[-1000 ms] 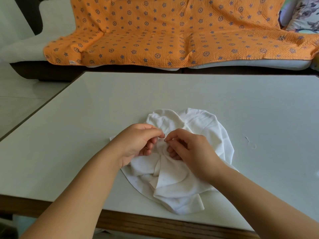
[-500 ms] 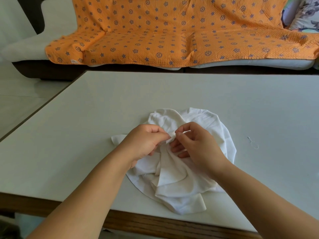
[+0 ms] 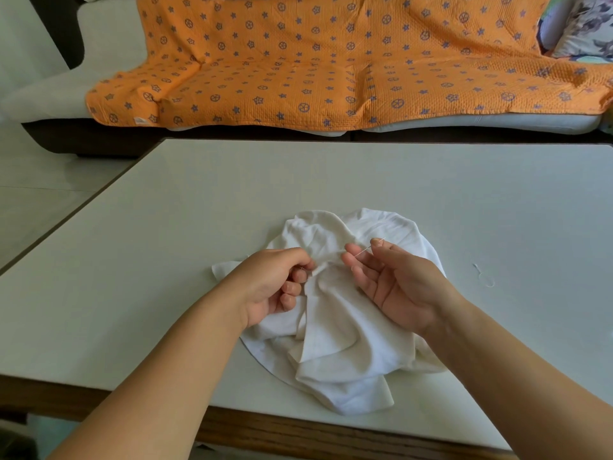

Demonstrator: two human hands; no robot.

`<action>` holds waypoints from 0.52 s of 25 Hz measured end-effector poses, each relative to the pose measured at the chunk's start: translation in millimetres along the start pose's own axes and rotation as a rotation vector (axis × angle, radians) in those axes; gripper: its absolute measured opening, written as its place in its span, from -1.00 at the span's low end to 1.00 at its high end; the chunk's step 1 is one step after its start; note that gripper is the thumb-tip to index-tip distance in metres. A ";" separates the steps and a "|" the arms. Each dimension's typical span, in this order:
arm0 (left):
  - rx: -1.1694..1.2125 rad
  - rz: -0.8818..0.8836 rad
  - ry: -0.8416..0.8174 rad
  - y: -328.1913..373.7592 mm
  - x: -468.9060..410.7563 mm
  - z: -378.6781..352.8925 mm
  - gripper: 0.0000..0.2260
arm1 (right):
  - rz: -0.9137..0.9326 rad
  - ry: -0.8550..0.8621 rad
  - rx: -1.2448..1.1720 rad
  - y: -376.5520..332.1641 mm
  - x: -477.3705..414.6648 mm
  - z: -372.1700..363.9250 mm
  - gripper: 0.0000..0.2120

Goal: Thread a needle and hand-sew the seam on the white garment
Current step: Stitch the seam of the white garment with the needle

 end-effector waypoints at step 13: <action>-0.170 -0.068 0.012 4.4 -1.4 1.7 -0.91 | 0.052 0.019 0.004 -5.9 -2.0 3.5 -0.75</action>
Point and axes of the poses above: each hand's wrist, its own x-axis away from the middle knuckle, its own z-axis out of the back of the hand, y = z × x, the point moved 8 cm from there along -x, towards the middle knuckle, and after that the axes turned 2 degrees about -y, right-handed, at the moved point
